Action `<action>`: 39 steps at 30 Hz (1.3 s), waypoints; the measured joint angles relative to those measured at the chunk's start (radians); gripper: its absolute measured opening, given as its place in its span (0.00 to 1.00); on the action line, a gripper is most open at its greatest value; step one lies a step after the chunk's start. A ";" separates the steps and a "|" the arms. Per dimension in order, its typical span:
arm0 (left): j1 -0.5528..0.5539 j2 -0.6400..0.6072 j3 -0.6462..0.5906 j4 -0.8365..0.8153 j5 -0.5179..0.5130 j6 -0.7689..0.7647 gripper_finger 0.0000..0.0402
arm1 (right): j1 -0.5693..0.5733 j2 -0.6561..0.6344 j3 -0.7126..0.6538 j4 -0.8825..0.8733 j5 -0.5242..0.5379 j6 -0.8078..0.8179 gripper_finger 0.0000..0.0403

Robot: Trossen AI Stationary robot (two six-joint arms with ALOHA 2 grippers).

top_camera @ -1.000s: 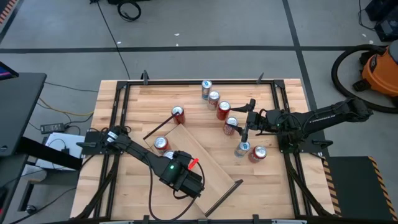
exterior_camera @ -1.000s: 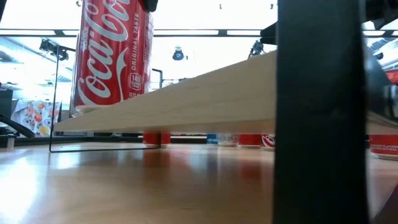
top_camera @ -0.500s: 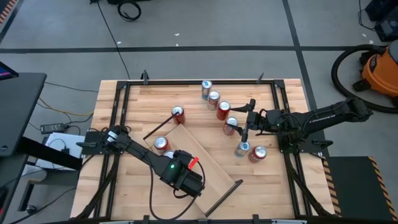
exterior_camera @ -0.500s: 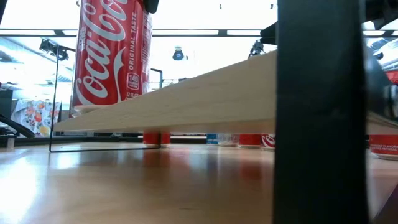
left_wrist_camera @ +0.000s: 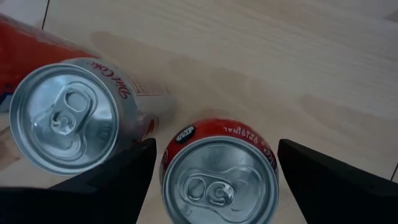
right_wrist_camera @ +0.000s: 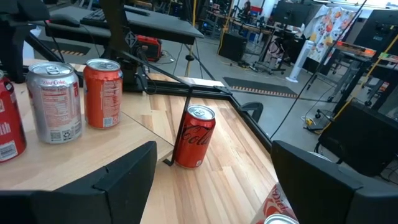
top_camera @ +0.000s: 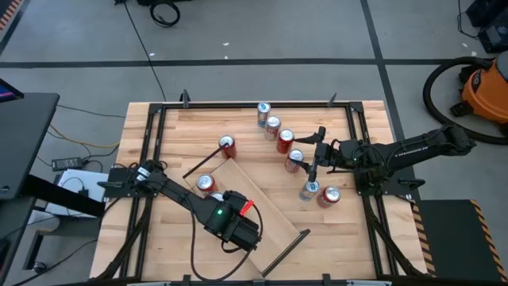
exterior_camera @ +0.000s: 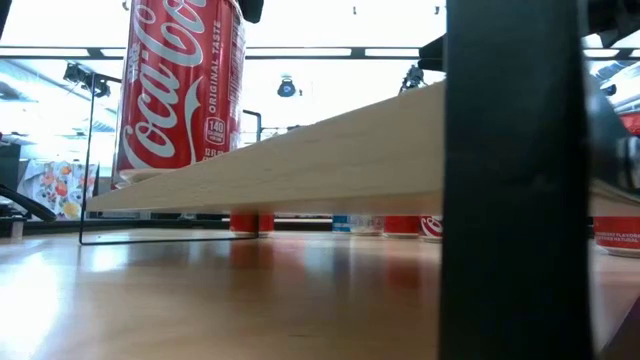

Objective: Place canned beverage on shelf
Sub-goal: Put the red soda can on the shelf aligned with the other red soda can

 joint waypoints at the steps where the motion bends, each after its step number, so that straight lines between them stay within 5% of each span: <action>1: 0.000 0.000 0.000 0.000 -0.004 0.003 0.86 | 0.000 0.000 0.000 0.000 0.000 0.000 0.81; 11: 0.000 0.000 0.000 0.014 -0.087 0.079 0.86 | 0.000 0.000 0.000 0.000 0.000 -0.002 0.81; 25: 0.003 -0.013 0.001 0.242 -0.362 0.351 0.86 | 0.000 0.000 0.000 -0.006 0.000 -0.004 0.81; 31: 0.047 -0.060 0.001 0.166 -0.382 0.358 0.86 | 0.000 0.000 0.000 -0.005 0.000 0.000 0.81; 39: 0.217 -0.139 0.001 0.137 -0.343 0.653 0.86 | 0.048 -0.003 0.000 0.000 0.006 0.030 0.81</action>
